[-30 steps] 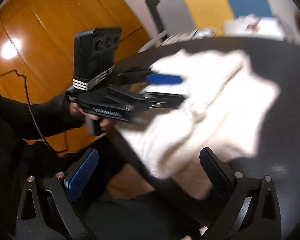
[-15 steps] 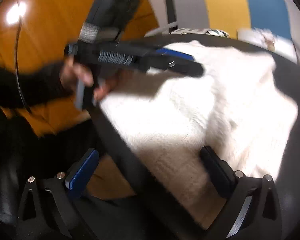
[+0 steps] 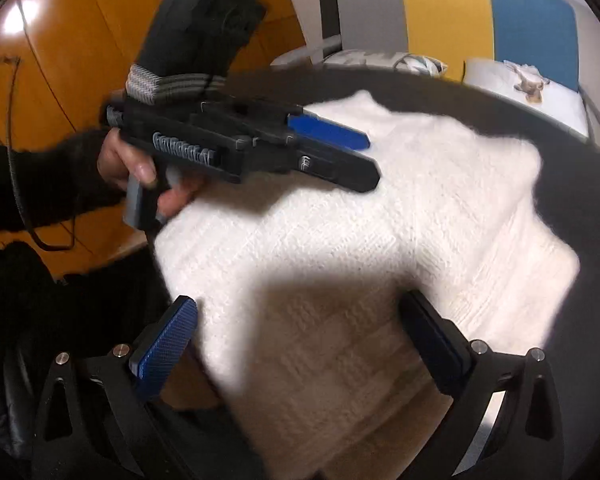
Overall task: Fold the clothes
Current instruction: 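Smooth the top of the sweater bundle with the left gripper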
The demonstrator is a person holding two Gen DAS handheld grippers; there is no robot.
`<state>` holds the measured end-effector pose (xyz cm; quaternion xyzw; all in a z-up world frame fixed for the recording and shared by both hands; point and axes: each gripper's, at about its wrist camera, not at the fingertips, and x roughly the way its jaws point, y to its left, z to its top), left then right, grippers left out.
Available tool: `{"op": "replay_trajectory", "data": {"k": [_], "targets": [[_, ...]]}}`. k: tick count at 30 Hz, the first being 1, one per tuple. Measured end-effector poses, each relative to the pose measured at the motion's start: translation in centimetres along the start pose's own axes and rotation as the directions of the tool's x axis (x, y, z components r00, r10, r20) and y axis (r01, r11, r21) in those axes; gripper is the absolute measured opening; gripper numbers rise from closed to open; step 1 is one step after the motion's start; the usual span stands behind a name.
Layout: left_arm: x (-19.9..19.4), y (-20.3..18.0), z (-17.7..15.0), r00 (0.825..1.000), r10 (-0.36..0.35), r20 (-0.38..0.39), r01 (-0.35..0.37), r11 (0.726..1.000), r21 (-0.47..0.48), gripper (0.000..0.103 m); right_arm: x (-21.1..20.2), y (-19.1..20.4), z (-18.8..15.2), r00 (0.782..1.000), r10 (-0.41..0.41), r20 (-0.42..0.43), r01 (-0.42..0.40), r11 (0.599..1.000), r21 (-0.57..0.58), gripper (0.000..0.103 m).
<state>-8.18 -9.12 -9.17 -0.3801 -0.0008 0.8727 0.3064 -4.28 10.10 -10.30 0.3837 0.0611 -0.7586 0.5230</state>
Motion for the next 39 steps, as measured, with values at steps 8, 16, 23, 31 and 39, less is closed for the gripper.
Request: {"op": "replay_trajectory", "data": {"k": [8, 16, 23, 31, 39], "targets": [[-1.5, 2.9, 4.3, 0.989, -0.130, 0.069, 0.136, 0.986, -0.096, 0.057, -3.1, 0.7, 2.2, 0.999, -0.007, 0.041, 0.009, 0.998, -0.067, 0.103], [-0.4, 7.4, 2.6, 0.991, -0.114, 0.063, 0.128, 0.953, -0.276, 0.057, -1.8, -5.2, 6.4, 0.999, 0.032, 0.005, -0.031, 0.996, -0.080, 0.103], [1.4, 6.7, 2.7, 0.998, -0.055, -0.018, 0.050, 0.978, -0.201, 0.057, 1.1, -8.5, 4.4, 0.996, 0.088, -0.022, -0.088, 0.996, 0.008, 0.103], [0.6, 7.3, 4.1, 0.993, -0.118, 0.025, 0.120, 0.958, -0.262, 0.057, -1.0, -8.2, 8.5, 0.997, 0.080, 0.016, -0.080, 0.996, -0.045, 0.103], [1.8, 7.8, 3.0, 0.997, -0.050, -0.052, 0.035, 0.965, -0.259, 0.057, 2.3, -10.2, 6.4, 0.994, 0.093, -0.064, -0.091, 0.995, 0.025, 0.103]]}}
